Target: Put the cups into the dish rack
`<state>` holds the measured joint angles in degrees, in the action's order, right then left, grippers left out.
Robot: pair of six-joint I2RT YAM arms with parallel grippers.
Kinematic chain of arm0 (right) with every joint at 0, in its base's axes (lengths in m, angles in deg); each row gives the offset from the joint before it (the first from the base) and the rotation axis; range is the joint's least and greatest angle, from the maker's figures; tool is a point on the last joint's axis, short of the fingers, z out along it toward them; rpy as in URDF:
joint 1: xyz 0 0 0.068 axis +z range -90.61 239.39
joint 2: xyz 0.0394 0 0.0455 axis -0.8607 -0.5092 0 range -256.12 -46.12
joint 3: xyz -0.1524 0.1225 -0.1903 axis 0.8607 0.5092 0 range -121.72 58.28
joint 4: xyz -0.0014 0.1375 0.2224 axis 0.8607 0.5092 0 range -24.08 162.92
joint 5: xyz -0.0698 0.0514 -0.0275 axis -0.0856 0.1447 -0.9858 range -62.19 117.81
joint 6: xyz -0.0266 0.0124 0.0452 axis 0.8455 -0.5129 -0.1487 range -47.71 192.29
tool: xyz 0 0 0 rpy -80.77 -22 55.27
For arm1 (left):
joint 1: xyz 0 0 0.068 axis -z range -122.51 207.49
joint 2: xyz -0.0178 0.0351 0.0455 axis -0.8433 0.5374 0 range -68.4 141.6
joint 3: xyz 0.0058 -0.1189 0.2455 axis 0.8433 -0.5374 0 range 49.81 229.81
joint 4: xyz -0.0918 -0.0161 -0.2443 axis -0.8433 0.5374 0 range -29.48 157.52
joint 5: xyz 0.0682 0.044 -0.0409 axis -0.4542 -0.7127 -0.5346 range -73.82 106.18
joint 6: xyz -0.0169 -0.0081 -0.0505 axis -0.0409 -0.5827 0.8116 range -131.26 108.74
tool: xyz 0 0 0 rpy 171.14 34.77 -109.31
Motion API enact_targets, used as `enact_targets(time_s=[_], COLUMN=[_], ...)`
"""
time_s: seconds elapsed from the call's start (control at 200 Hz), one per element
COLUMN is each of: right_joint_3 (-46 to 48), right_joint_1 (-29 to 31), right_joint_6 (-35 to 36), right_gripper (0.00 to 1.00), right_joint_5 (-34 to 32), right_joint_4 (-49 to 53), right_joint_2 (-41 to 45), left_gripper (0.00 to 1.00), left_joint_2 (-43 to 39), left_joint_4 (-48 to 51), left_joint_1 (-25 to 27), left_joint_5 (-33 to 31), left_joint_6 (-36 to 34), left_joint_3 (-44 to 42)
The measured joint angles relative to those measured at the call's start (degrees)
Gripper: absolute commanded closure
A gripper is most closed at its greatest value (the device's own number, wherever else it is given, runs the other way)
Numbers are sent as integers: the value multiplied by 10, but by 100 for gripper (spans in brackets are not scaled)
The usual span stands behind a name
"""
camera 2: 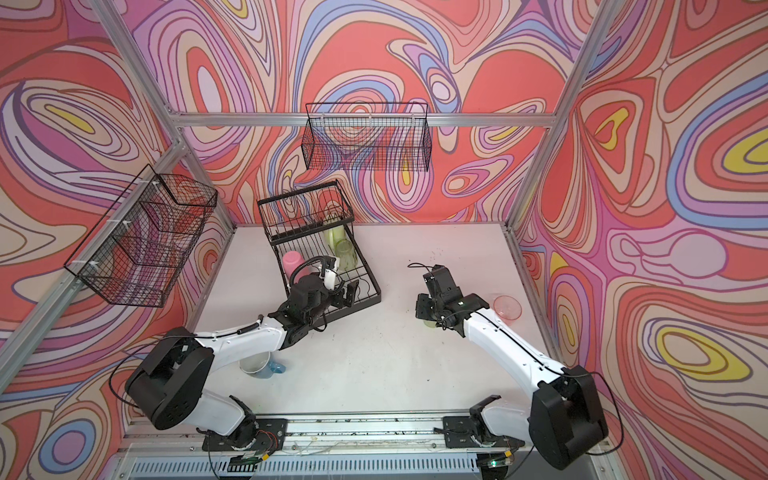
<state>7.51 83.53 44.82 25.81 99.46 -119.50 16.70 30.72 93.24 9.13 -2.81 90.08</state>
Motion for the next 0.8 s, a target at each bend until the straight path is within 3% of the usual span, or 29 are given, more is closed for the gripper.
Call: enact_targets(time_s=[0.3, 0.801], right_joint_3=[-13, -28], right_joint_1=[0, 0], right_joint_6=[13, 32], right_gripper=[69, 95], right_joint_5=[0, -17], right_joint_4=[7, 2], right_joint_2=[-40, -93], left_gripper=[2, 3], left_joint_2=[-41, -71], left_joint_4=[73, 229], left_joint_1=[8, 50], left_joint_5=[0, -32], left_joint_6=[5, 83], left_joint_3=[-3, 16])
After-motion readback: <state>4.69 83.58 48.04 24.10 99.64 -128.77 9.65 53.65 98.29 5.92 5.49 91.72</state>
